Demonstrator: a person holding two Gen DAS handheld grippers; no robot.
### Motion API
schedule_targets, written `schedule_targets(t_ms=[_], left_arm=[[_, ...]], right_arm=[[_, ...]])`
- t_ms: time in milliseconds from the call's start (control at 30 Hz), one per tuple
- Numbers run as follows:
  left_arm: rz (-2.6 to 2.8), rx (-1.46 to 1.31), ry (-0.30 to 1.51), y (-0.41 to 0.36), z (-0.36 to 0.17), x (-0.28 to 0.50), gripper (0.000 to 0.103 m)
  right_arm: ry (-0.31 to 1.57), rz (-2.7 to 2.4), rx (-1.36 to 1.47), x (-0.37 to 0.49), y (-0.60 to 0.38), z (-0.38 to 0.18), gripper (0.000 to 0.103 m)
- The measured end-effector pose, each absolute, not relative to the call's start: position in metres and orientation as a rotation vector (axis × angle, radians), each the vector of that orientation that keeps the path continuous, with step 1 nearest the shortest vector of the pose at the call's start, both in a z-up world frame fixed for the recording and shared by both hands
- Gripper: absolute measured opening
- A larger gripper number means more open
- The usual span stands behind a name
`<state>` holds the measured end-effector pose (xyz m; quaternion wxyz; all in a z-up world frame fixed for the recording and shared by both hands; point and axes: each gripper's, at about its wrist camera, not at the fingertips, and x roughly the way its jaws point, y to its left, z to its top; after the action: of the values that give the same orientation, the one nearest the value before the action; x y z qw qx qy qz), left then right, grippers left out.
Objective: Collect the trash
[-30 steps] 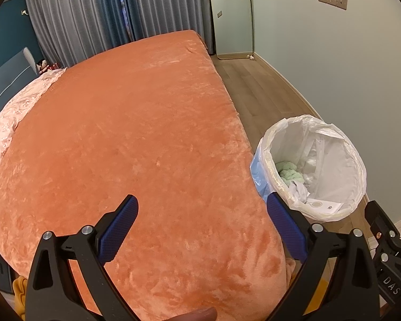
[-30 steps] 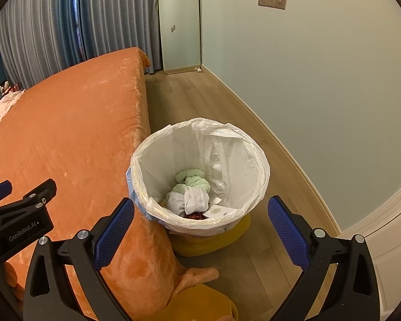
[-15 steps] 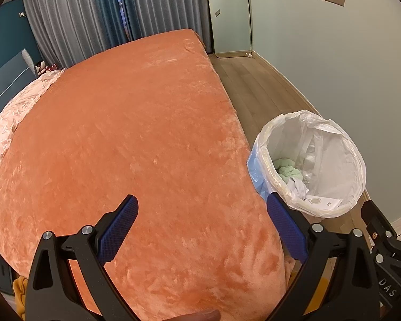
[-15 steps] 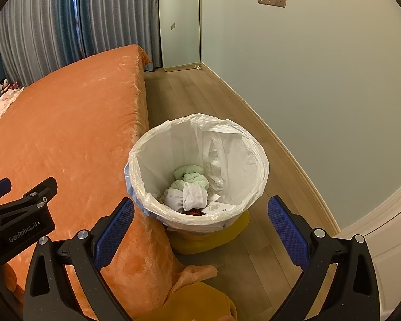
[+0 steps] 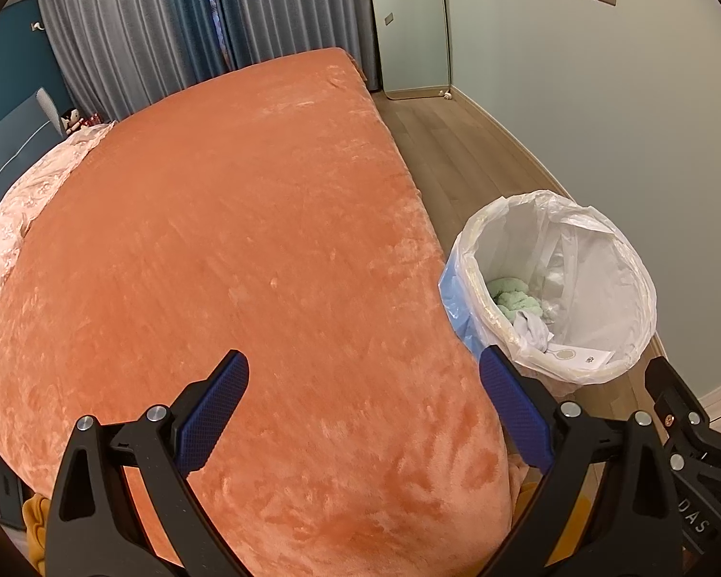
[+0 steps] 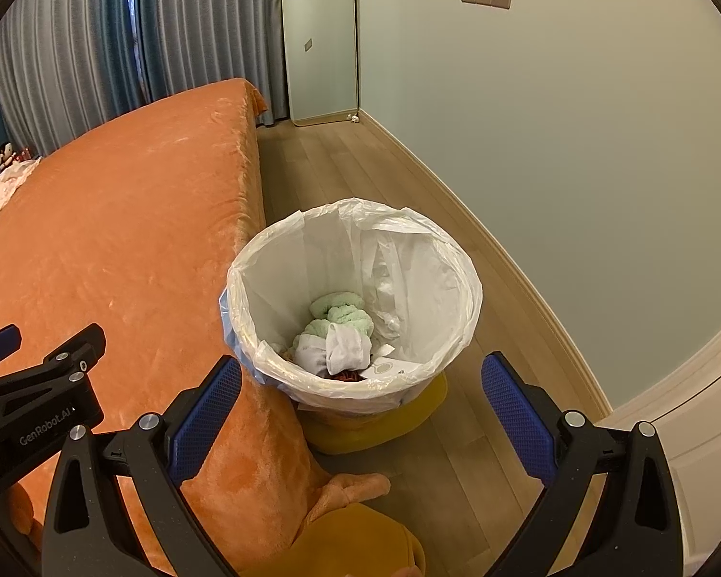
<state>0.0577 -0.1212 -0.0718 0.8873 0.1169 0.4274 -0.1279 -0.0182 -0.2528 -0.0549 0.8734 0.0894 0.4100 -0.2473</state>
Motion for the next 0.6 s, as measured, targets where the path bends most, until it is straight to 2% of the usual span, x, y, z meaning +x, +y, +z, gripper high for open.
schedule_targets(t_ms=[600], left_arm=[[-0.268,0.251,0.886,-0.1243,-0.0731,0.0564,0.092]], right_arm=[[0.86,-0.519,0.187,-0.0192,-0.2521,-0.0547,0.096]])
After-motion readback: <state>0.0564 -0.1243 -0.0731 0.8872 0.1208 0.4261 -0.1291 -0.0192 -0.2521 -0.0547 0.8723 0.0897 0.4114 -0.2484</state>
